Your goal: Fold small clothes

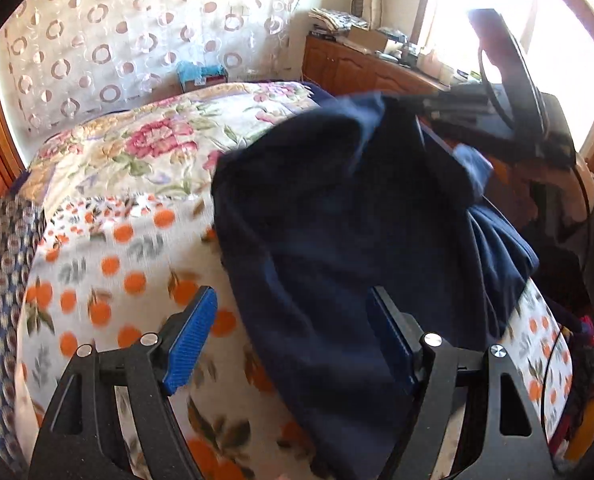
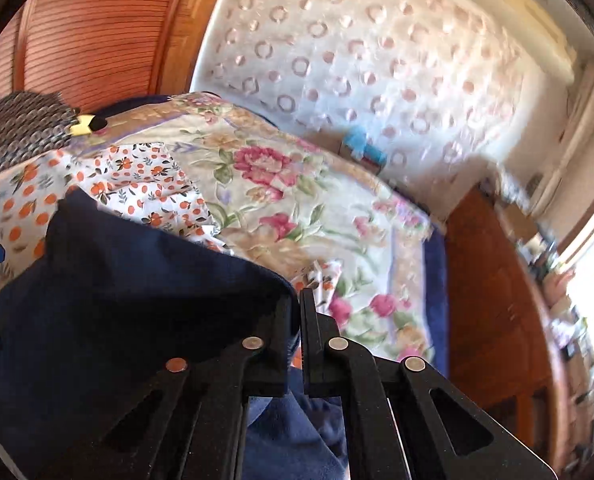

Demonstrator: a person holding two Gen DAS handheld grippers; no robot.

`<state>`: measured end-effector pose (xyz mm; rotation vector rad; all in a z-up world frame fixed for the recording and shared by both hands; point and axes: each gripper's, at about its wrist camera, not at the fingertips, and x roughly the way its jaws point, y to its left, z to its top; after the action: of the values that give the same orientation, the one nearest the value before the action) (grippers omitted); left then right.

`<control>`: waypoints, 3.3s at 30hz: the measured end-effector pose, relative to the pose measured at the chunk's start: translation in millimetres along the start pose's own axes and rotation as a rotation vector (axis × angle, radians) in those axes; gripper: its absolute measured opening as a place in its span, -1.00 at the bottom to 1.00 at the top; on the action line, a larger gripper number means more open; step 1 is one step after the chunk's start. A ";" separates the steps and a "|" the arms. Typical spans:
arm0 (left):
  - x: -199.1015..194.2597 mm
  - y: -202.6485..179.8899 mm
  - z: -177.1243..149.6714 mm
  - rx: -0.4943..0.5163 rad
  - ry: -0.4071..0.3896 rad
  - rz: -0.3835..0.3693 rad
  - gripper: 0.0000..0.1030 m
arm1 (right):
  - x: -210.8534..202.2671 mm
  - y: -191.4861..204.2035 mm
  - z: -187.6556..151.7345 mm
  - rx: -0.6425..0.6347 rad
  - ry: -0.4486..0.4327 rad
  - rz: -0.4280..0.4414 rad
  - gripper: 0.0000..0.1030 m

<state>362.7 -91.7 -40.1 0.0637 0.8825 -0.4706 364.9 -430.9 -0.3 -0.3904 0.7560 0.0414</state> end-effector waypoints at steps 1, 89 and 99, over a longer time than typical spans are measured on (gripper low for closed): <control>3.7 1.3 5.1 -0.004 -0.003 0.001 0.50 | 4.1 -5.0 -1.7 0.035 0.019 0.017 -0.83; -93.6 -44.4 -134.6 -0.071 -0.015 -0.006 0.01 | -201.9 -12.6 -188.3 0.422 0.065 0.198 -0.75; -91.6 -62.4 -115.6 -0.033 -0.048 -0.032 0.25 | -192.2 -14.3 -206.0 0.496 0.100 0.232 -0.75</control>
<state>202.8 -85.5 -36.3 0.0081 0.8446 -0.4860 91.0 -498.6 -1.7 0.1692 0.8769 0.0508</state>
